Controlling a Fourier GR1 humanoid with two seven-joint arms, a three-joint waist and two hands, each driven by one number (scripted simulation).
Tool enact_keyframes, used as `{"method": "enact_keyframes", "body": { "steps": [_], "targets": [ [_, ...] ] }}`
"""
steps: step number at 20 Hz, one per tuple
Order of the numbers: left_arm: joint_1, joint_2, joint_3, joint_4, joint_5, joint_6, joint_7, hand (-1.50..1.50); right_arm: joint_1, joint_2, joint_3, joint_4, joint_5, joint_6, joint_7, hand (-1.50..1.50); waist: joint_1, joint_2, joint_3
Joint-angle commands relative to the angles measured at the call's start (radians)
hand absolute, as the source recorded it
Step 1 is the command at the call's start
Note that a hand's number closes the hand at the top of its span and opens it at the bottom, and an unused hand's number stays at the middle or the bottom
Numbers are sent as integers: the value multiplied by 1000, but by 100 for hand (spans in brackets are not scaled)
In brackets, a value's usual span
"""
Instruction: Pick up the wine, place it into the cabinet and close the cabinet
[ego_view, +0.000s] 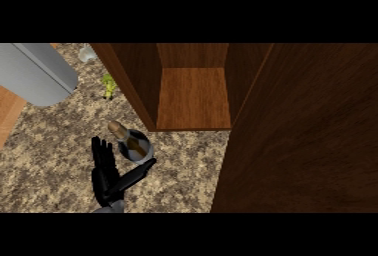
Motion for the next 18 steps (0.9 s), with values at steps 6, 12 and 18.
{"method": "enact_keyframes", "body": {
  "steps": [6,12,18],
  "targets": [
    [-81,0,6,117,67,-25,-119,-150,-30,-7,46,-156,160,-32,108,-150,2,-1,0],
    [-149,0,45,209,151,-89,-181,150,54,-71,17,-225,77,-21,65,-150,-5,0,1],
    [-122,0,-32,198,138,-7,-273,150,7,-66,14,-178,87,-30,70,-150,5,-1,1]
  ]
}}
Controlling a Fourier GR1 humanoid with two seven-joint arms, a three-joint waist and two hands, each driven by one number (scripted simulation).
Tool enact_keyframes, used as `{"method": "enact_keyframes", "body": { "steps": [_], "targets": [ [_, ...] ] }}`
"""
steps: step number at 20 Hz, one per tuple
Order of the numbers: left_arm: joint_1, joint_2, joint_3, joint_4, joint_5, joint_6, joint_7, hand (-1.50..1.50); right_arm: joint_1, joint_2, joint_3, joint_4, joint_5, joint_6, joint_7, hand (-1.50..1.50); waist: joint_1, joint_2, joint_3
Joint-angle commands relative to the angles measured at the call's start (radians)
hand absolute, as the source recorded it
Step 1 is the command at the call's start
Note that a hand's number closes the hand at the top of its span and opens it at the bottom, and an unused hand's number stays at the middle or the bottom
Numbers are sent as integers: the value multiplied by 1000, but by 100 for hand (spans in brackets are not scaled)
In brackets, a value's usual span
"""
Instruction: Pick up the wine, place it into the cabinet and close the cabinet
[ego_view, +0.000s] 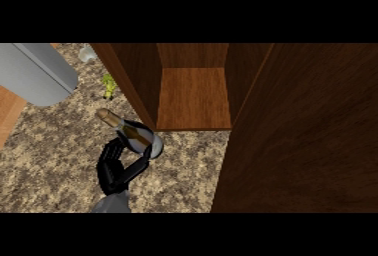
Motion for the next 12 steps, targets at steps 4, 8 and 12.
{"method": "enact_keyframes", "body": {
  "steps": [4,8,12],
  "targets": [
    [35,92,-71,34,-87,-137,-4,150,56,-36,33,-158,81,-11,21,-150,-4,-3,0],
    [25,236,-233,14,-179,-396,100,150,17,-35,-16,-90,-15,1,-38,-150,-13,-2,1],
    [55,317,-218,6,-181,-551,36,150,93,-55,18,-158,40,-26,-46,-150,-7,-4,0]
  ]
}}
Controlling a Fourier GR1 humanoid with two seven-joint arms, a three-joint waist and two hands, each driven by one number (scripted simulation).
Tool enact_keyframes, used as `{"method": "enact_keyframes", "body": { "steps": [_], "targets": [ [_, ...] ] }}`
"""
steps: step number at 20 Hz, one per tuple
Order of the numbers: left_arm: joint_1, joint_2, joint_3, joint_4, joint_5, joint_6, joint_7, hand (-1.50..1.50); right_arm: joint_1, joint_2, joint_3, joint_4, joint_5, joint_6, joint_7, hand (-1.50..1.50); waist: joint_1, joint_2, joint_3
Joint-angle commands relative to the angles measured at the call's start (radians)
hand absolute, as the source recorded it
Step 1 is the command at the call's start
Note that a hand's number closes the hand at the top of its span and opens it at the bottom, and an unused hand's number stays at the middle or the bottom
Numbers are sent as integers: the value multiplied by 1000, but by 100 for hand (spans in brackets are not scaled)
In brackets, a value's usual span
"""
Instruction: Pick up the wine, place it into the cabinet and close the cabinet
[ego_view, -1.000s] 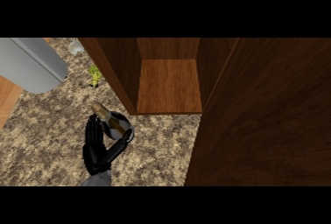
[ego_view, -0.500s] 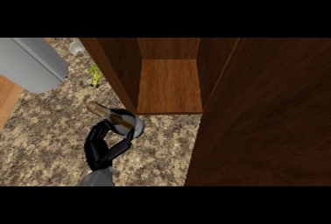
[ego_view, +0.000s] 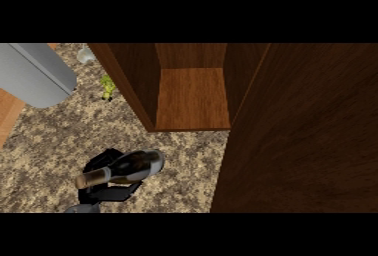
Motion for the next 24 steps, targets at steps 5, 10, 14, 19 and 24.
{"method": "enact_keyframes", "body": {
  "steps": [5,10,14,19,24],
  "targets": [
    [-26,86,-41,-106,-10,-207,119,150,91,-40,40,-170,91,-20,34,-150,9,1,0],
    [68,64,-80,-266,-47,-157,132,150,102,-38,68,-199,125,-49,38,-150,16,-1,0],
    [92,37,-118,-423,-68,-69,231,150,92,-63,48,-215,104,-48,54,-150,17,-3,0],
    [79,-1,-125,-503,-73,-32,314,150,161,-100,39,-230,63,-33,-16,-150,13,1,0],
    [93,-6,-144,-657,-119,82,419,150,225,-126,119,-240,103,-50,-73,-150,6,-4,1]
  ]
}}
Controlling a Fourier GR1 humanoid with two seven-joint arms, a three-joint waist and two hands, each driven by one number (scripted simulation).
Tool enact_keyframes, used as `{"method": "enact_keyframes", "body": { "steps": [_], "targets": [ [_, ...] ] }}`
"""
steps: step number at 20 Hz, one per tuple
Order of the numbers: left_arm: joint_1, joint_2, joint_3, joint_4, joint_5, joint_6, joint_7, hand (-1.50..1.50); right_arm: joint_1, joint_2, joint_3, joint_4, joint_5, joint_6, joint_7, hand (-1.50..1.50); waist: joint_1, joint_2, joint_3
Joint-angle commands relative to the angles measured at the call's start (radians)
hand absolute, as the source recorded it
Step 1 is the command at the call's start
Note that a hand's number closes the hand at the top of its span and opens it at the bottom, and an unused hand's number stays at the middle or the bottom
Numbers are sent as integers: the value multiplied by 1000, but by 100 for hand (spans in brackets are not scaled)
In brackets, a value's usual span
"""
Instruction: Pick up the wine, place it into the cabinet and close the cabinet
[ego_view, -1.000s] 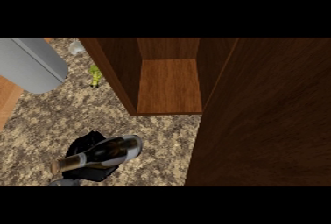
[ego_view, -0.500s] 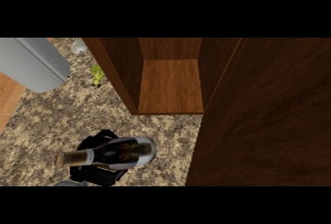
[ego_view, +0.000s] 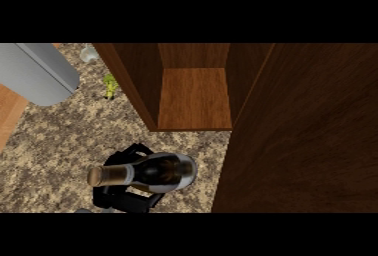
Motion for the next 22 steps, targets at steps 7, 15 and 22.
{"method": "enact_keyframes", "body": {
  "steps": [7,15,22],
  "targets": [
    [-80,-91,7,-57,-122,191,92,150,63,-43,15,-198,71,-16,47,-150,-3,3,-1],
    [-237,-150,48,55,-206,292,172,150,105,-75,-4,-205,22,-3,-12,-150,-12,4,-1],
    [-338,-154,113,172,-204,237,155,150,132,-107,-24,-261,-5,-5,18,-150,-12,4,-1]
  ]
}}
